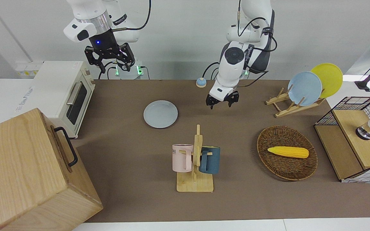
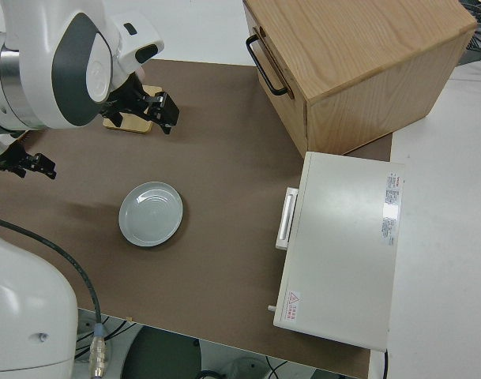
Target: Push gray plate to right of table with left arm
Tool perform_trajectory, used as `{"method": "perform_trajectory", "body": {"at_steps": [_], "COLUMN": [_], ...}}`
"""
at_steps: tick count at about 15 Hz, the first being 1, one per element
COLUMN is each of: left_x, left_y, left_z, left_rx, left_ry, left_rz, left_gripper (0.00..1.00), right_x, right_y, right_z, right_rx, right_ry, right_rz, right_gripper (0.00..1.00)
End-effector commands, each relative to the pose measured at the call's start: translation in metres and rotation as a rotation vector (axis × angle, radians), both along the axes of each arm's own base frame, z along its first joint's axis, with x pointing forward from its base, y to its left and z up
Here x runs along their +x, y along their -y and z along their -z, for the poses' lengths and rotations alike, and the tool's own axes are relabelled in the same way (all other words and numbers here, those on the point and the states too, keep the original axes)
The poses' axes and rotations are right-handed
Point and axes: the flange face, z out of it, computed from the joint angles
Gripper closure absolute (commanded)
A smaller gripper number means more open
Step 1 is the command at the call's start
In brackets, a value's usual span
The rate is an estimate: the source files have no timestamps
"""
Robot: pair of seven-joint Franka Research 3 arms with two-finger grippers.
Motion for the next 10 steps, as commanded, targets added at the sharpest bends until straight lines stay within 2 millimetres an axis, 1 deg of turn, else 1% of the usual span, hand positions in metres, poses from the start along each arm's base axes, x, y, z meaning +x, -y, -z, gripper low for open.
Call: {"method": "perform_trajectory", "body": {"at_steps": [1,3,5,7,10], "left_x": [0.004,0.008,0.011,0.015,0.016], "left_y": [-0.045,-0.07,-0.086,-0.116,-0.14], "left_z": [-0.013,-0.022,-0.03,-0.044,-0.061], "left_rx": [0.024,0.029,0.03,0.032,0.011], "left_ry": [0.001,0.0,0.013,0.037,0.051], "left_rz": [0.022,0.038,0.036,0.026,0.016], "left_gripper": [0.01,0.01,0.01,0.01,0.01], "right_x": [0.001,0.001,0.001,0.001,0.001], "right_y": [0.0,0.001,0.0,0.001,0.0], "right_z": [-0.003,-0.003,-0.003,-0.003,-0.003], "right_rx": [0.018,0.018,0.018,0.018,0.018], "right_ry": [0.0,0.0,0.0,0.0,0.0], "right_rz": [0.002,0.004,0.002,0.004,0.002], "right_gripper": [0.005,0.005,0.005,0.005,0.005]}}
